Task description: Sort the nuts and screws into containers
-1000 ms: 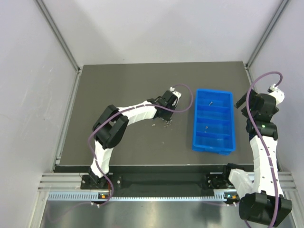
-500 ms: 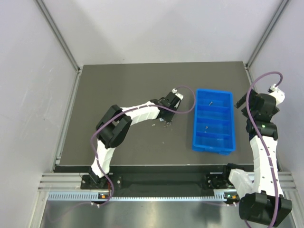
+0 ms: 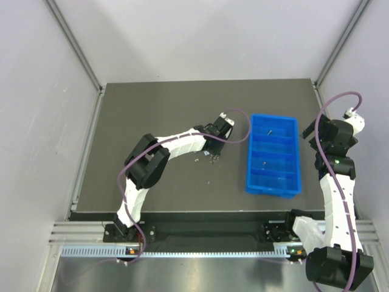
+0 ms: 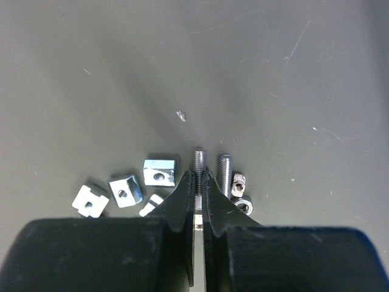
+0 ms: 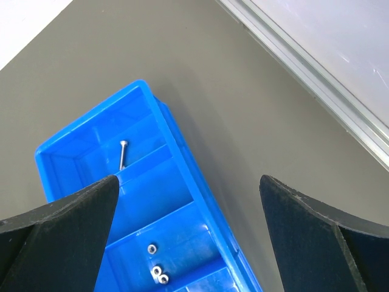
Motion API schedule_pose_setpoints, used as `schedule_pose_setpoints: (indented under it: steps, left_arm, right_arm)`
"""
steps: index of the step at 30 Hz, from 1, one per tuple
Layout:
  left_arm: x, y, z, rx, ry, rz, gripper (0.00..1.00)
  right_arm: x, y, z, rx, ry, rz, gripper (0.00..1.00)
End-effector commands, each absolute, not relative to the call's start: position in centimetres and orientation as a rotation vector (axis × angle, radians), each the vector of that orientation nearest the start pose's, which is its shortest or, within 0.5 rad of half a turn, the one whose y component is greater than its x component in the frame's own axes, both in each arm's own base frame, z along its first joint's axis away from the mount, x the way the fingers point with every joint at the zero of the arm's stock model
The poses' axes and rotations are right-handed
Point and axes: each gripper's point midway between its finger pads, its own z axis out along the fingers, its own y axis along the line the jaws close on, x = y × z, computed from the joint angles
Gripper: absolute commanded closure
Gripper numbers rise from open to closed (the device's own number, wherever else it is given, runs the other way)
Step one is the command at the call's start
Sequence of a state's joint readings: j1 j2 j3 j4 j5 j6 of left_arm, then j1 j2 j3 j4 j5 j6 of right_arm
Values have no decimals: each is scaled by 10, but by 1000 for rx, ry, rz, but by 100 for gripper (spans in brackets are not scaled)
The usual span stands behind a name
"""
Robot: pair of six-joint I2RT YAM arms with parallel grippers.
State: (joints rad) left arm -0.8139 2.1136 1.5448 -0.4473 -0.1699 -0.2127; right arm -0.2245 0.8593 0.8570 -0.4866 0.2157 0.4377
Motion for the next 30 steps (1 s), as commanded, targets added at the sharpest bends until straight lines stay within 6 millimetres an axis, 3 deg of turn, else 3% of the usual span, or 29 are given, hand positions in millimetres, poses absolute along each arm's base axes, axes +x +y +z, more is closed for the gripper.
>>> schedule_pose_setpoints:
  steps: [1,5,13,16,17,19,25,26,28,30]
  left_arm:
    - [350,-342,40,648,2480,-182,100]
    - [366,-351,83,553,2376,-256,100]
    - [375,-363,131,341,2279,-450,100]
    - [382,-378,163,307,2184,-569,100]
    - [390,-390,186,296,2099,-634,100]
    - [397,-407,213,316,2020,-721,100]
    - [420,-461,228,354,1866,-911,100]
    - [421,-471,217,378,1865,-944,100]
    - [428,-486,235,380,1777,-1001,100]
    - [433,-500,222,394,1779,-1027,100]
  right_arm:
    - [285,-88,232,779,1846,-99,0]
    - [284,-88,233,779,1842,-97,0]
    - [281,-87,232,780,1839,-91,0]
    - [283,-87,232,782,1841,-88,0]
    - [283,-87,230,788,1844,-86,0]
    - [285,-84,228,782,1847,-69,0]
    - [288,-71,216,773,1866,19,0]
    - [287,-71,216,773,1868,14,0]
    - [287,-72,216,773,1865,13,0]
    - [286,-72,218,766,1867,9,0]
